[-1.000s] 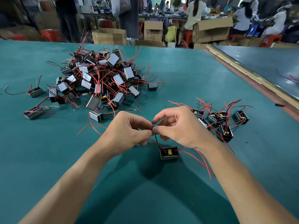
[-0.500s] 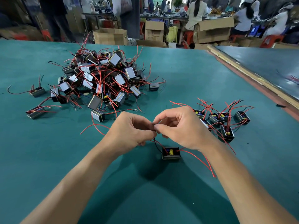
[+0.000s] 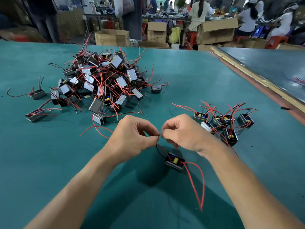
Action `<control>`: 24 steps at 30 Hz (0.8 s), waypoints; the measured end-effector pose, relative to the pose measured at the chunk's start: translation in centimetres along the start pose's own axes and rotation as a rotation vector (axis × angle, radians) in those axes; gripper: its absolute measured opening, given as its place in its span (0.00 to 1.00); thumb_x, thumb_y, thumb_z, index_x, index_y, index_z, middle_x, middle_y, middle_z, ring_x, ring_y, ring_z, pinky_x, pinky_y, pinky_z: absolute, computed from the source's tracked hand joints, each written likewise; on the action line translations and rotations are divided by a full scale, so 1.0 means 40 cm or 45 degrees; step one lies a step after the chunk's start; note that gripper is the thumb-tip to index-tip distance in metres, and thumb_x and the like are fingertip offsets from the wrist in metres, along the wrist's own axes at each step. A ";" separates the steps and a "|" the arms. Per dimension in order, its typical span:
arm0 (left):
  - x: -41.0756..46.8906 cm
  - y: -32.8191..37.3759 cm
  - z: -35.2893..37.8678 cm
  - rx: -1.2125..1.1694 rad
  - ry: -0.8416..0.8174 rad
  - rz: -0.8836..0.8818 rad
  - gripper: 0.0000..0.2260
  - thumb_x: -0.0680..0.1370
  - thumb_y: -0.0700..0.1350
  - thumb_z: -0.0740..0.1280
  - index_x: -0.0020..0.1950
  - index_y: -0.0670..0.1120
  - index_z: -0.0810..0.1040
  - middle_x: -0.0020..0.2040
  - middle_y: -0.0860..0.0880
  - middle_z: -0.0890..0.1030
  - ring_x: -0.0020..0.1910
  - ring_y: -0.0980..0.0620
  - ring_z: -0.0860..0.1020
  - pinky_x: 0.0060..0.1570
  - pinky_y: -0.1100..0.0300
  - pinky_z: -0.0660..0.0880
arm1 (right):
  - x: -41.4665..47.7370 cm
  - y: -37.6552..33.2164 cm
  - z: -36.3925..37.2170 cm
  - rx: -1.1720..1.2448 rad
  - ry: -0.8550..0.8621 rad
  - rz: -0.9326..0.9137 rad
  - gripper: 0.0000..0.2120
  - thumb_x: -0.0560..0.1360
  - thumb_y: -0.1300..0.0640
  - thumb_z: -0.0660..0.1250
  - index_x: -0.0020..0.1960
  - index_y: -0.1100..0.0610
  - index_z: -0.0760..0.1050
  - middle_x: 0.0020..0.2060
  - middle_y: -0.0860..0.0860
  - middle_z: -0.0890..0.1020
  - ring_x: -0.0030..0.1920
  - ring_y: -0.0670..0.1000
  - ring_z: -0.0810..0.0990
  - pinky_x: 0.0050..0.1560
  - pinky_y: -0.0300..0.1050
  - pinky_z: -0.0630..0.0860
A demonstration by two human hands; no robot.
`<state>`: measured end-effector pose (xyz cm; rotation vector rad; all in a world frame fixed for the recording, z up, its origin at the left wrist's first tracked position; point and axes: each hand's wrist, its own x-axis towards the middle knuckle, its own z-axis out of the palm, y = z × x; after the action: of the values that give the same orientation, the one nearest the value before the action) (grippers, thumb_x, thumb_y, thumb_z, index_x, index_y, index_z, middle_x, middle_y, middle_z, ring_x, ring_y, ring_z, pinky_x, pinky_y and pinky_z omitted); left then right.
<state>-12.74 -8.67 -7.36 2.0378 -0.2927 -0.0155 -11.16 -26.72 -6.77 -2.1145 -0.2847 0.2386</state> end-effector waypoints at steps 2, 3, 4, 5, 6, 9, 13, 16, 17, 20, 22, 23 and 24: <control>0.004 -0.002 -0.002 -0.035 -0.007 -0.024 0.07 0.71 0.39 0.74 0.35 0.50 0.84 0.24 0.55 0.77 0.22 0.55 0.67 0.24 0.65 0.64 | 0.000 0.000 0.000 0.089 -0.004 0.029 0.10 0.74 0.62 0.68 0.34 0.58 0.80 0.24 0.46 0.77 0.26 0.47 0.73 0.30 0.41 0.72; 0.006 -0.002 -0.003 -0.067 -0.024 -0.042 0.07 0.72 0.39 0.74 0.36 0.49 0.84 0.25 0.54 0.78 0.23 0.54 0.68 0.25 0.64 0.65 | -0.001 0.000 -0.001 0.098 -0.012 0.007 0.11 0.75 0.63 0.69 0.34 0.57 0.80 0.24 0.46 0.78 0.26 0.46 0.74 0.30 0.40 0.72; 0.007 -0.001 -0.006 -0.099 -0.048 -0.056 0.06 0.72 0.39 0.73 0.36 0.48 0.84 0.27 0.52 0.79 0.24 0.54 0.69 0.27 0.62 0.67 | -0.004 0.000 -0.003 0.096 -0.020 -0.028 0.11 0.75 0.62 0.69 0.34 0.57 0.80 0.25 0.47 0.79 0.26 0.46 0.75 0.30 0.40 0.73; 0.008 -0.001 -0.009 -0.124 -0.075 -0.064 0.06 0.73 0.39 0.73 0.36 0.47 0.84 0.28 0.51 0.80 0.25 0.54 0.70 0.28 0.62 0.68 | -0.006 0.000 -0.004 0.093 -0.023 -0.068 0.11 0.76 0.63 0.69 0.35 0.58 0.80 0.26 0.47 0.79 0.27 0.47 0.75 0.31 0.42 0.74; 0.008 -0.001 -0.013 -0.144 -0.098 -0.066 0.06 0.74 0.39 0.73 0.37 0.46 0.84 0.30 0.49 0.80 0.26 0.54 0.71 0.29 0.61 0.69 | -0.007 0.001 -0.008 0.096 -0.021 -0.111 0.10 0.76 0.63 0.69 0.36 0.59 0.80 0.27 0.48 0.80 0.28 0.48 0.75 0.33 0.44 0.74; 0.007 0.000 -0.021 -0.204 -0.123 -0.076 0.07 0.75 0.38 0.72 0.38 0.45 0.84 0.32 0.48 0.81 0.27 0.53 0.71 0.30 0.60 0.70 | -0.011 0.001 -0.019 0.132 -0.005 -0.228 0.06 0.74 0.67 0.70 0.40 0.59 0.82 0.30 0.51 0.82 0.30 0.50 0.77 0.36 0.48 0.76; 0.007 -0.003 -0.028 -0.242 -0.155 -0.103 0.05 0.75 0.37 0.72 0.40 0.42 0.84 0.31 0.49 0.81 0.28 0.52 0.70 0.32 0.59 0.68 | -0.014 -0.001 -0.026 0.049 0.014 -0.349 0.06 0.74 0.66 0.72 0.41 0.57 0.83 0.32 0.49 0.83 0.32 0.47 0.79 0.40 0.47 0.79; 0.006 -0.003 -0.029 -0.246 -0.172 -0.110 0.05 0.75 0.37 0.72 0.40 0.42 0.84 0.30 0.50 0.81 0.27 0.52 0.70 0.31 0.59 0.68 | -0.013 0.000 -0.025 0.007 0.008 -0.374 0.05 0.74 0.65 0.73 0.41 0.57 0.84 0.31 0.46 0.83 0.32 0.44 0.78 0.40 0.45 0.78; 0.006 -0.003 -0.029 -0.248 -0.175 -0.108 0.04 0.75 0.37 0.72 0.40 0.42 0.84 0.31 0.49 0.81 0.27 0.52 0.70 0.31 0.59 0.68 | -0.013 -0.001 -0.023 -0.007 0.010 -0.379 0.05 0.74 0.64 0.73 0.40 0.57 0.83 0.31 0.46 0.82 0.32 0.44 0.78 0.40 0.44 0.77; 0.005 -0.003 -0.029 -0.237 -0.160 -0.090 0.04 0.74 0.38 0.73 0.39 0.43 0.85 0.32 0.44 0.81 0.28 0.51 0.70 0.31 0.58 0.67 | -0.014 -0.006 -0.016 -0.042 0.014 -0.384 0.09 0.75 0.63 0.71 0.38 0.54 0.81 0.29 0.44 0.80 0.32 0.43 0.76 0.39 0.39 0.75; 0.005 -0.003 -0.027 -0.231 -0.144 -0.082 0.05 0.73 0.39 0.73 0.38 0.44 0.85 0.31 0.43 0.80 0.28 0.50 0.70 0.30 0.58 0.67 | -0.015 -0.007 -0.013 -0.055 0.030 -0.380 0.10 0.76 0.63 0.70 0.37 0.54 0.80 0.28 0.43 0.80 0.32 0.43 0.76 0.39 0.37 0.74; 0.005 -0.003 -0.025 -0.220 -0.135 -0.076 0.05 0.73 0.40 0.73 0.38 0.45 0.85 0.30 0.44 0.79 0.28 0.50 0.69 0.30 0.58 0.66 | -0.014 -0.006 -0.010 -0.066 0.047 -0.373 0.10 0.76 0.63 0.70 0.36 0.55 0.79 0.28 0.44 0.79 0.31 0.43 0.76 0.38 0.40 0.74; 0.005 -0.003 -0.022 -0.202 -0.126 -0.068 0.05 0.73 0.41 0.74 0.38 0.46 0.85 0.29 0.43 0.78 0.28 0.50 0.69 0.29 0.58 0.65 | -0.012 -0.005 -0.006 -0.083 0.067 -0.360 0.10 0.76 0.63 0.69 0.36 0.56 0.78 0.28 0.45 0.79 0.31 0.45 0.75 0.37 0.44 0.75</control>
<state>-12.40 -7.88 -7.01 1.8899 -0.2896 -0.1683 -11.58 -26.97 -6.43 -2.1107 -0.5607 0.0076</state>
